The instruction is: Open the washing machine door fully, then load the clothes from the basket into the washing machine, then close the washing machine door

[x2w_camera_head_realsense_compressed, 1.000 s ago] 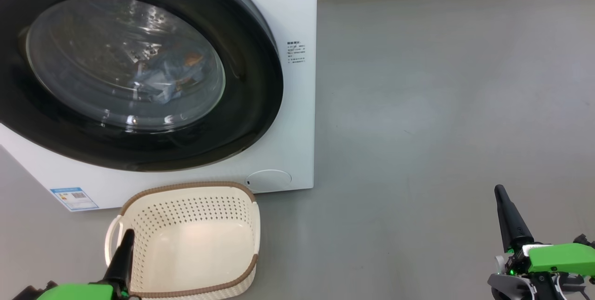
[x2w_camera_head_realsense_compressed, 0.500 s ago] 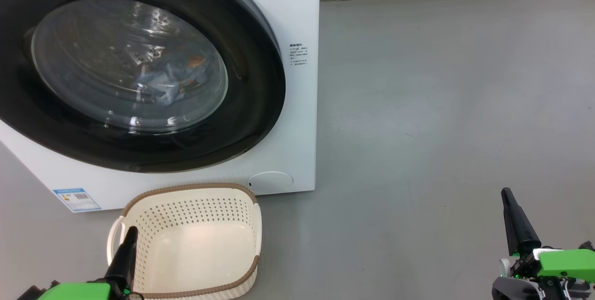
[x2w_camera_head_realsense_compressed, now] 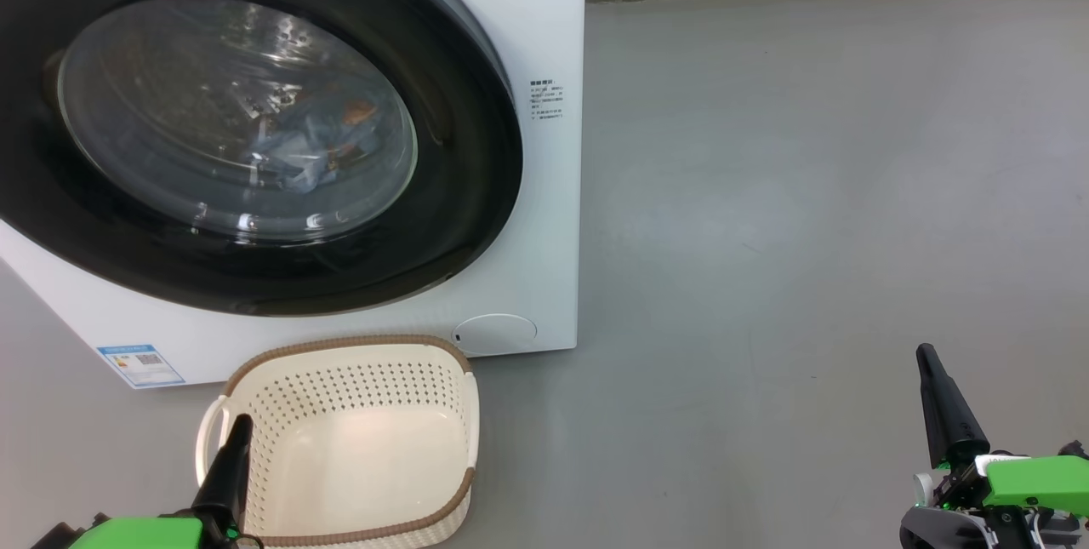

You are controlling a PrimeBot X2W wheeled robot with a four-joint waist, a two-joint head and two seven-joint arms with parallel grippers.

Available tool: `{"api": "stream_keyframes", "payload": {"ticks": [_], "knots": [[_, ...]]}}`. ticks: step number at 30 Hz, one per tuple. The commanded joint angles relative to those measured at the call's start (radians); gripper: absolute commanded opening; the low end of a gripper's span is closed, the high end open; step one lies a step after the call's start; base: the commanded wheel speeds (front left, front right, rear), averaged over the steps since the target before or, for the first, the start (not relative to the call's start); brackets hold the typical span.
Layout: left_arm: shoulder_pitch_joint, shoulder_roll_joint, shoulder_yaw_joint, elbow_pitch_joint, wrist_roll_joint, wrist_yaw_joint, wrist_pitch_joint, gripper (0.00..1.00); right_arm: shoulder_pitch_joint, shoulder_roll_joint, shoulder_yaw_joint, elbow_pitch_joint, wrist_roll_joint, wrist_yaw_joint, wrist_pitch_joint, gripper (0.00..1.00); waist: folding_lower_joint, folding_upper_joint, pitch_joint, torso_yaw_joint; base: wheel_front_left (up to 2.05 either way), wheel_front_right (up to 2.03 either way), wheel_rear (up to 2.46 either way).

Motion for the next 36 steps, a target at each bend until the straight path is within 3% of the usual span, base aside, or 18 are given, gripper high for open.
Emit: {"api": "stream_keyframes", "payload": {"ticks": [1,36], "knots": [[-0.042,0.011,0.032,-0.018,-0.008,-0.003,0.006,0.00,-0.016,-0.002,0.018,-0.031,0.010,0.001,0.003,0.00,0.0000,0.0000,0.000,0.000,0.00,0.00,0.00],[-0.042,0.011,0.032,-0.018,-0.008,-0.003,0.006,0.00,-0.017,0.001,0.015,-0.031,0.007,0.001,0.006,0.00,0.0000,0.0000,0.000,0.000,0.00,0.00,0.00]]}}
